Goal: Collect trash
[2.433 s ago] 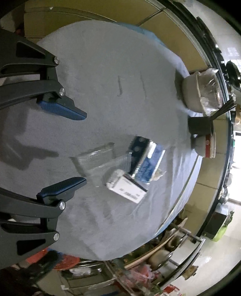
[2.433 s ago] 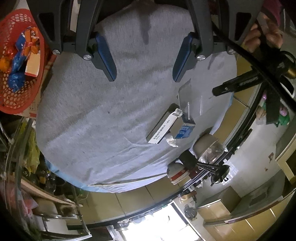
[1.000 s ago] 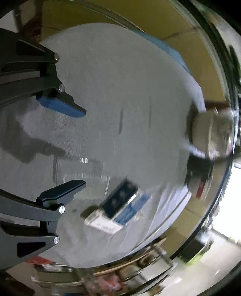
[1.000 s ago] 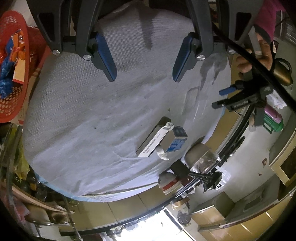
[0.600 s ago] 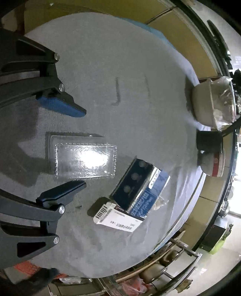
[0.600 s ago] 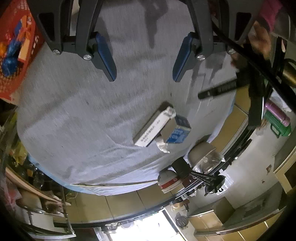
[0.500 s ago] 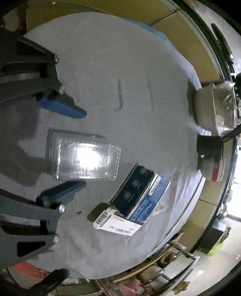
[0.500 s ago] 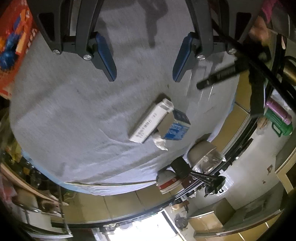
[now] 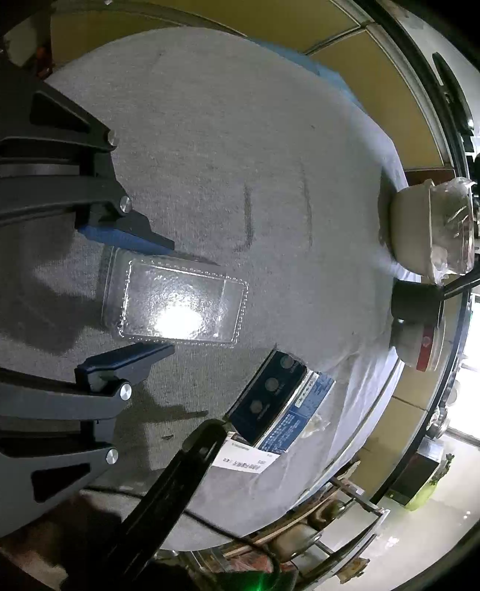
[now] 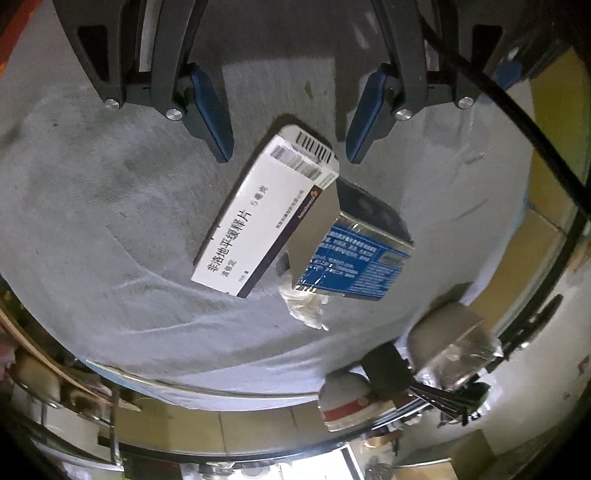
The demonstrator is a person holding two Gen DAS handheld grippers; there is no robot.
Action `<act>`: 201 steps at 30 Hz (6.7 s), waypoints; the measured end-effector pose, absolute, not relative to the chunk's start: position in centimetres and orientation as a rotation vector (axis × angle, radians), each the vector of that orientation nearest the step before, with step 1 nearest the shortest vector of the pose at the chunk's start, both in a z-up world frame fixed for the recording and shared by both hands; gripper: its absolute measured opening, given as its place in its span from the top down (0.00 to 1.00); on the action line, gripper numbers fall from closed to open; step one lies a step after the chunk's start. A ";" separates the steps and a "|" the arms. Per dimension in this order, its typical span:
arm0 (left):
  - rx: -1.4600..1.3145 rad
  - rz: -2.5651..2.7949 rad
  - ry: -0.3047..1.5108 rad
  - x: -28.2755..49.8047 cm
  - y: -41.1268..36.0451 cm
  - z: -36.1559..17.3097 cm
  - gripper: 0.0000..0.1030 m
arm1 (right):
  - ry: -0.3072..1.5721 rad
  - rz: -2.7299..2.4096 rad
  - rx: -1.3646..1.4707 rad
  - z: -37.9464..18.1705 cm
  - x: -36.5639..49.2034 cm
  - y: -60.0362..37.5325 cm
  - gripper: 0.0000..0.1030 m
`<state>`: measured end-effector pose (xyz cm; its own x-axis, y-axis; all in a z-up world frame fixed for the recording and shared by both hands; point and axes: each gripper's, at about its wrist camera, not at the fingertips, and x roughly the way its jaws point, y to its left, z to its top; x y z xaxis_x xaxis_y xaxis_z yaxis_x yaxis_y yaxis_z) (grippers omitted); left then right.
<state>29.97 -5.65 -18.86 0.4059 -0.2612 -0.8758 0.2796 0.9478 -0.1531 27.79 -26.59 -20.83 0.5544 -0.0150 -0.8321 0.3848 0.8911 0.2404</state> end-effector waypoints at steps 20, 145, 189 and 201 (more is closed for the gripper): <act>0.039 -0.338 1.099 29.4 -5.9 -18.8 0.52 | 0.919 -0.310 0.492 -21.4 23.4 -33.3 0.48; 0.446 -0.418 0.735 12.1 -19.9 -10.1 0.53 | 0.697 -0.190 0.550 -15.3 1.5 -36.9 0.54; 0.571 -0.557 0.705 8.0 -26.0 -10.9 0.53 | 0.672 -0.275 0.645 -16.2 -2.5 -41.0 0.54; 0.623 -0.622 0.691 5.9 -29.1 -11.3 0.53 | 0.656 -0.328 0.679 -16.6 -4.5 -43.2 0.54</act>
<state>5.89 -29.08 -11.33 0.6108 -0.3068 -0.7299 0.6940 0.6511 0.3071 -4.48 -43.15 -16.58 0.7528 -0.0716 -0.6543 0.4811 0.7383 0.4727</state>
